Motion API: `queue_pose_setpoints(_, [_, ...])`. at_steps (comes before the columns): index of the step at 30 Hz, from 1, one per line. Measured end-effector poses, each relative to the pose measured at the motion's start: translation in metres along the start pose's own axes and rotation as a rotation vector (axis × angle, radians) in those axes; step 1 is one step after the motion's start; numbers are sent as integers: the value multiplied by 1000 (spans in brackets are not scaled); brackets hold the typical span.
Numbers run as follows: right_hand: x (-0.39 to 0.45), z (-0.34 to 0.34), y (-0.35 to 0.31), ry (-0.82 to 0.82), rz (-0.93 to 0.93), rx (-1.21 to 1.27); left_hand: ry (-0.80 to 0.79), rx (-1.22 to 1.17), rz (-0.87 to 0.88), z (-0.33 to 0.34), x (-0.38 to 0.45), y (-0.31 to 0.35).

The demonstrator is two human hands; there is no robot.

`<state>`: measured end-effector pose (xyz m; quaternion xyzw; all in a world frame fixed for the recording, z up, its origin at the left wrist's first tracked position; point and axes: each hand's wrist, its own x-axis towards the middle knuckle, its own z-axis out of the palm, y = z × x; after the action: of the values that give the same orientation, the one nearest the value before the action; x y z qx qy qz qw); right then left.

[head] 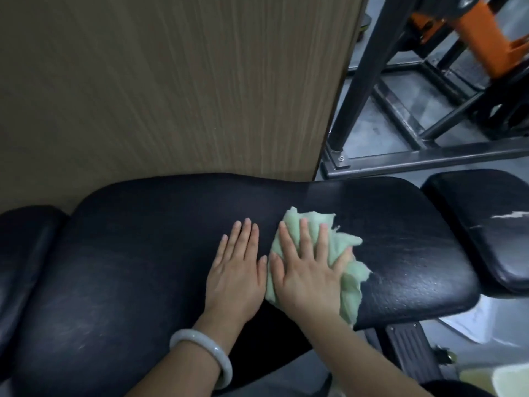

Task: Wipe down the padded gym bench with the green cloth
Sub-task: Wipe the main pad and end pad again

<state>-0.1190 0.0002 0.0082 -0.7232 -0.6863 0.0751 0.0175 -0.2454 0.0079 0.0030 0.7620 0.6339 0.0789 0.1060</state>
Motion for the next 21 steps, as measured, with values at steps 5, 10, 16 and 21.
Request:
queue_pose_setpoints(5, [34, -8, 36, -3, -282, -2, 72, 108, -63, -10, 9, -41])
queue_pose_setpoints(10, [69, -32, 144, -78, 133, -34, 69, 95, -153, -15, 14, -66])
queue_pose_setpoints(16, [102, -35, 106, -124, 280, -39, 81, 52, -159, -13, 14, -64])
queue_pose_setpoints(21, [73, -7, -8, -43, -215, -119, 58, 27, -145, -15, 16, -68])
